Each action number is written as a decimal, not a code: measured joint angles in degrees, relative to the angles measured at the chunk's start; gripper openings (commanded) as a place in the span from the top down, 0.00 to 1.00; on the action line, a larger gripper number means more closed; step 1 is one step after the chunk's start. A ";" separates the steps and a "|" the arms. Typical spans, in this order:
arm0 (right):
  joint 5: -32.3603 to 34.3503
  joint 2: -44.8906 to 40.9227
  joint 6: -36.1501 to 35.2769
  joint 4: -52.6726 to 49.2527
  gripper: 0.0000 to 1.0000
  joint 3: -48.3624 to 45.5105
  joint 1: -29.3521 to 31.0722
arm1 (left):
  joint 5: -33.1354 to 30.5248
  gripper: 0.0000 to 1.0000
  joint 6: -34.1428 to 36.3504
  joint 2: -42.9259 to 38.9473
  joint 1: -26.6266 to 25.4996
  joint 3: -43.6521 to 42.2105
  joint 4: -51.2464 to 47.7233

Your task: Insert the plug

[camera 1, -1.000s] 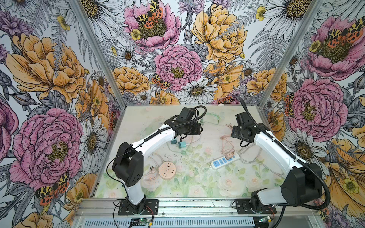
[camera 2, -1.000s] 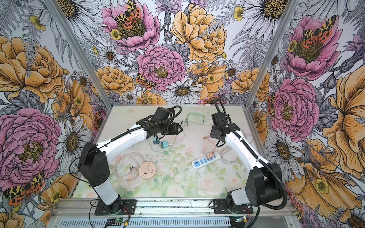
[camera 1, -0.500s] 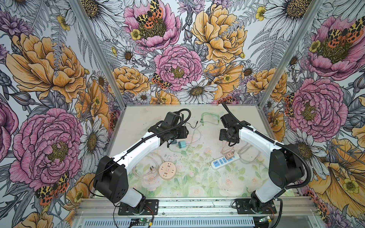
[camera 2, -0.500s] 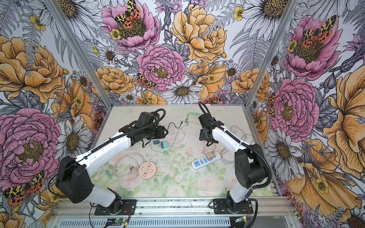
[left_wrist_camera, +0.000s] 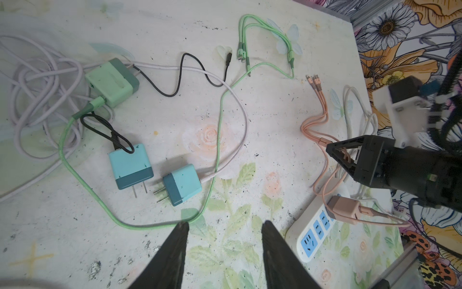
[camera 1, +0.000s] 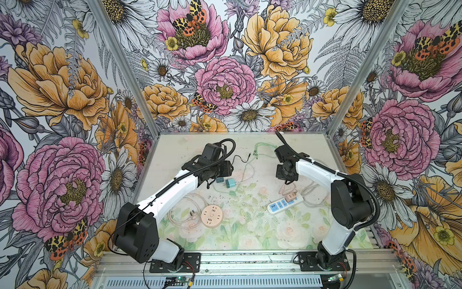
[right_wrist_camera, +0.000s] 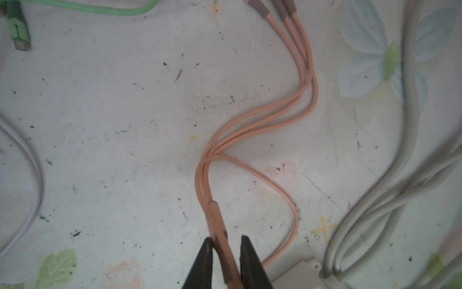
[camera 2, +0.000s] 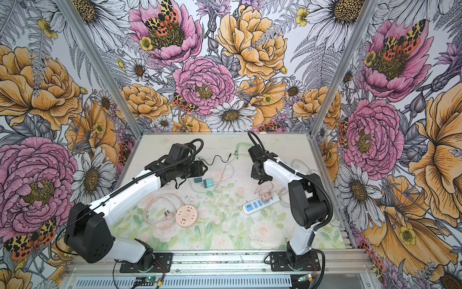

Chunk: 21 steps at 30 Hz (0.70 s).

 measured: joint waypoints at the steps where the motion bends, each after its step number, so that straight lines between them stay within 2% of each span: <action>1: 0.24 0.00 0.00 0.02 0.87 -0.02 -1.03 | -0.02 0.50 0.00 -0.33 0.26 -0.02 0.04; 9: 4.39 -1.64 -0.20 0.04 0.88 -0.09 -9.92 | -0.68 0.50 -0.04 -2.21 1.27 -1.22 0.13; 13: 4.79 -2.58 -0.37 0.07 0.85 -0.11 -11.76 | -2.80 0.50 -0.02 -2.01 1.27 -1.46 -0.26; 21: 1.53 -2.62 -1.57 0.57 0.68 -1.14 -11.82 | -5.92 0.50 0.07 1.11 1.51 -1.46 -0.52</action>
